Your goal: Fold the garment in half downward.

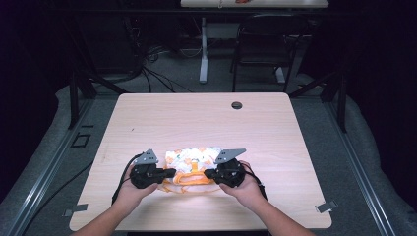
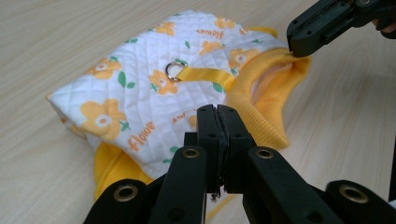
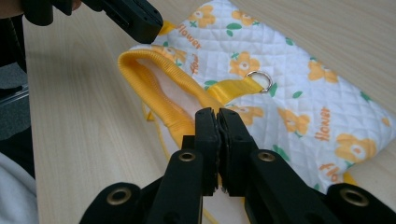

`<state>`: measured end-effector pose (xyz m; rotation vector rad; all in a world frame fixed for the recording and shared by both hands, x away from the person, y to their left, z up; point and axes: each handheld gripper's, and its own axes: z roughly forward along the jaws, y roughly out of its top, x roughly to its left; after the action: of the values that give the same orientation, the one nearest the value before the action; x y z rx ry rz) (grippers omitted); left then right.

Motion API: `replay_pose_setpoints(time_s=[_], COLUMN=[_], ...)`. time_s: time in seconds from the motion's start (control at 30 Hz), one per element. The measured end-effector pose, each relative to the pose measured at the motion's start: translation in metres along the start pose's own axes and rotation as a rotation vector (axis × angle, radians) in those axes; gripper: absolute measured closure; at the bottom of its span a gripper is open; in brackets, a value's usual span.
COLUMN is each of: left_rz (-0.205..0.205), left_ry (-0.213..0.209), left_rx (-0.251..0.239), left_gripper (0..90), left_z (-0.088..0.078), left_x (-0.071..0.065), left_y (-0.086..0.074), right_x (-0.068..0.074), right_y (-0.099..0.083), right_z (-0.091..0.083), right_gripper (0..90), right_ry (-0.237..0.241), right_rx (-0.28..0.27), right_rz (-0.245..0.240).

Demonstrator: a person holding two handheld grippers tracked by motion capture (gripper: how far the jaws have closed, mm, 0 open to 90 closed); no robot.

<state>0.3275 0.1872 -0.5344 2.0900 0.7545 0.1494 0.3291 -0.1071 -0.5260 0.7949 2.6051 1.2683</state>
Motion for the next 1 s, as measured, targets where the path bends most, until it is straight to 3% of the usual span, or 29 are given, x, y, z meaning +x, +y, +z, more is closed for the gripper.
replay_pose_setpoints(time_s=[0.33,0.47,0.6,0.73,1.0], left_rz=[0.0,-0.011,-0.014,0.003,0.003], left_ry=[0.019,0.014,0.005,-0.012,0.025], left_rx=[0.046,0.021,-0.005,0.012,0.088], left_gripper=[87.9,87.7,87.5,87.2,87.2], left_z=[0.006,0.002,0.001,0.01,0.026], left_x=[-0.005,-0.005,-0.007,-0.011,-0.005], left_y=[-0.021,-0.017,-0.007,-0.006,-0.027], right_x=[0.013,0.014,0.007,0.002,0.004], right_y=[-0.023,-0.02,-0.012,-0.016,-0.038], right_z=[0.011,0.001,-0.007,0.001,0.022], right_gripper=[85.7,85.9,85.8,85.6,85.9], right_ry=[0.019,0.006,-0.029,-0.051,-0.037], right_rx=[0.055,-0.018,-0.062,-0.026,0.077], right_rz=[-0.004,-0.002,0.014,0.013,0.018])
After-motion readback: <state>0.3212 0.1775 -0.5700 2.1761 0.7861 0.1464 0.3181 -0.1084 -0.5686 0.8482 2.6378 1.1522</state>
